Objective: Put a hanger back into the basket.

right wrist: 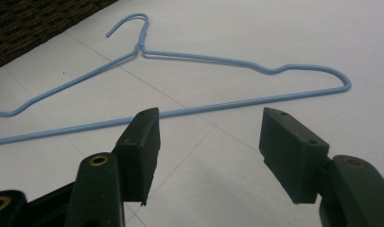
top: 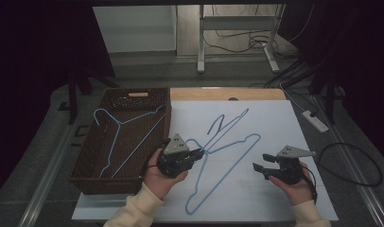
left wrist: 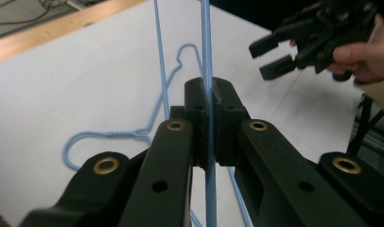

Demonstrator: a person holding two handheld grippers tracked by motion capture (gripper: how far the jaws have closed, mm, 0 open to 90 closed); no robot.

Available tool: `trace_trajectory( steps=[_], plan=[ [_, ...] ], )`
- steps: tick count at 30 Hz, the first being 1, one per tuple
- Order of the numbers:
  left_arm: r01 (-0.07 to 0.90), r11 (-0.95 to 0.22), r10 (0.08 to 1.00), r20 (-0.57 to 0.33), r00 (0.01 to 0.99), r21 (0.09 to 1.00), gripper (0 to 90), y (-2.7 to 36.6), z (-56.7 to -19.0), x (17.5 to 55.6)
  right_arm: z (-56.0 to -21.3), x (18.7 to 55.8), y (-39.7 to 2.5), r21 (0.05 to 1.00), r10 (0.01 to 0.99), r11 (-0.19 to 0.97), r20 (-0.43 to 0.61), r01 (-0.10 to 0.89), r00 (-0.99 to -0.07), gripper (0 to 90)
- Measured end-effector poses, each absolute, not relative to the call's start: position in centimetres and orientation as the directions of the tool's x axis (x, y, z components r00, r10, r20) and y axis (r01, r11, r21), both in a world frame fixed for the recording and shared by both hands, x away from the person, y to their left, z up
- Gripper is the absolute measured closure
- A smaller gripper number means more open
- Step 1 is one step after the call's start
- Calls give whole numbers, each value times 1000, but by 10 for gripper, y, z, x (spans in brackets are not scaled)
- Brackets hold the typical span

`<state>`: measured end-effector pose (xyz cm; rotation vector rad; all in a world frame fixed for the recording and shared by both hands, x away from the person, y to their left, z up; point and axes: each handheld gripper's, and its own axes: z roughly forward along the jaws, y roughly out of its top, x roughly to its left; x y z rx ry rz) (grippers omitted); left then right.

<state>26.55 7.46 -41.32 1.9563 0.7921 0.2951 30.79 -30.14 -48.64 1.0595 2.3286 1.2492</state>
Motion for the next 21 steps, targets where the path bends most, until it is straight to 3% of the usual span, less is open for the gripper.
trace_trajectory(
  steps=[9,21],
  plan=[
    [384,-247,670,-129,731,890,864,117,-389,261,-487,307,-303,818,722,346,81,459,-688,381],
    [386,-188,721,-140,679,903,864,167,-382,259,-487,308,-302,819,716,351,77,453,-694,366]
  ],
)
